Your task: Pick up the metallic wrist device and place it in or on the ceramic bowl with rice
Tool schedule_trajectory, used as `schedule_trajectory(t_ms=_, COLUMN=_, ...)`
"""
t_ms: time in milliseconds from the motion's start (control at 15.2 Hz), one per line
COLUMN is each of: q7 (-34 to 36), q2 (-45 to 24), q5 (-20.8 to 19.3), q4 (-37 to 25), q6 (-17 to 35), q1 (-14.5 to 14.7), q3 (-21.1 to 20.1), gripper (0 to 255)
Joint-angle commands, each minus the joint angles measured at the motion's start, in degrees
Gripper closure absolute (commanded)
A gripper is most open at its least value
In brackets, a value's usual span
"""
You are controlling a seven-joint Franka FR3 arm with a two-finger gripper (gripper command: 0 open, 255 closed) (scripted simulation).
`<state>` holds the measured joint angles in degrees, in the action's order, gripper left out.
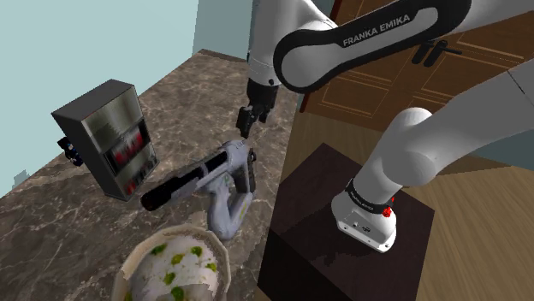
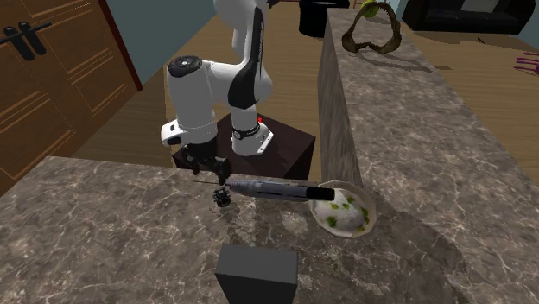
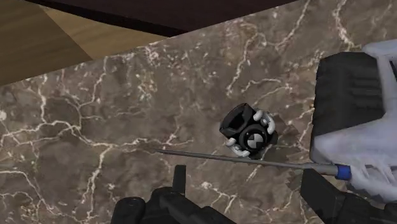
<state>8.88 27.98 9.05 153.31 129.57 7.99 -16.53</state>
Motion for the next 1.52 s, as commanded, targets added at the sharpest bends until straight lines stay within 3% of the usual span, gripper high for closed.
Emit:
schedule_trajectory(t_ms=0, q7=2.4, q2=-3.5, q5=1.0, q4=0.8, q6=0.5, q1=1.1, q3=-2.2, gripper=0)
schedule_trajectory(t_ms=594, q7=4.1, q2=-10.3, q5=0.2, q4=3.0, q6=9.8, q1=0.8, q3=-4.2, gripper=0)
schedule_trajectory(t_ms=1056, q7=4.3, q2=-10.4, q5=-0.1, q4=3.0, q6=9.8, q1=1.4, q3=-3.5, gripper=0)
schedule_trajectory(t_ms=1122, q7=4.8, q2=-10.5, q5=0.0, q4=3.0, q6=9.9, q1=1.6, q3=-3.9, gripper=255)
schedule_trajectory(t_ms=1452, q7=4.9, q2=-8.9, q5=0.5, q4=3.1, q6=8.5, q1=2.1, q3=-3.9, gripper=255)
